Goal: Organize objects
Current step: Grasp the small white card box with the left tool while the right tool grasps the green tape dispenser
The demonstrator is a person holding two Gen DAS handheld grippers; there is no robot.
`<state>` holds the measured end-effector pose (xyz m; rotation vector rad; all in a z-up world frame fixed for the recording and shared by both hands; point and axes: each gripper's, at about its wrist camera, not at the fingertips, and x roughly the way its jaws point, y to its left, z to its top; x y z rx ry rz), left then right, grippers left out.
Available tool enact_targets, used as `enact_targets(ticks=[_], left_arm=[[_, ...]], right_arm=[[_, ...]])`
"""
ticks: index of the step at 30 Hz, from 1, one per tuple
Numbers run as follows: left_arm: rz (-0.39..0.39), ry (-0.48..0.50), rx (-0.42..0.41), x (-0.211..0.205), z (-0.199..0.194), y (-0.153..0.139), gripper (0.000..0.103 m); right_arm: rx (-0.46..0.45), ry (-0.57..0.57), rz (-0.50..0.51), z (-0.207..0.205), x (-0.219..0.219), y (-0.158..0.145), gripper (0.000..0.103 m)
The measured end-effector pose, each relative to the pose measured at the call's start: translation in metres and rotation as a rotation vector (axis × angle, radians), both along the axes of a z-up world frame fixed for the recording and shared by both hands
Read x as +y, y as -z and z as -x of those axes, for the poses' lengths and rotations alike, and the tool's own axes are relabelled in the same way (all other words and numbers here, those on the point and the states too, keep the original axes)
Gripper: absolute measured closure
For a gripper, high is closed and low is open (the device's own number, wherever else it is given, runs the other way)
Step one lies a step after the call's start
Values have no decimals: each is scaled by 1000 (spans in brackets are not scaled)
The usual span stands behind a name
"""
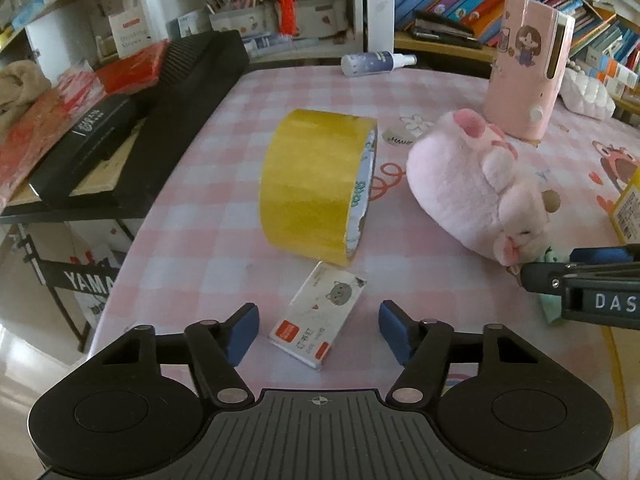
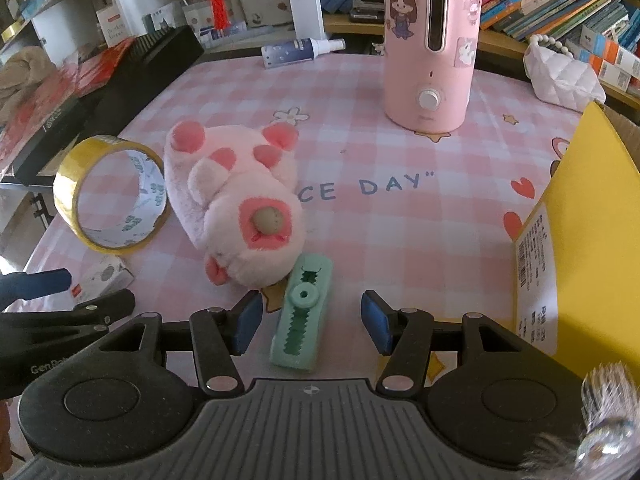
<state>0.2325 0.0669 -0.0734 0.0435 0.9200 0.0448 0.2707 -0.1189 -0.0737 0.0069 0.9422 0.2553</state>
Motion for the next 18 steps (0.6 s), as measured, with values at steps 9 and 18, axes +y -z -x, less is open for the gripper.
enact_targets(ticks=[9, 18], left_arm=[[28, 51, 2, -7, 5, -2, 75], [114, 45, -16, -6, 27, -23, 75]], right_arm=[[-37, -49, 66, 3, 2, 0, 80], [-37, -44, 21, 19, -9, -14, 80]])
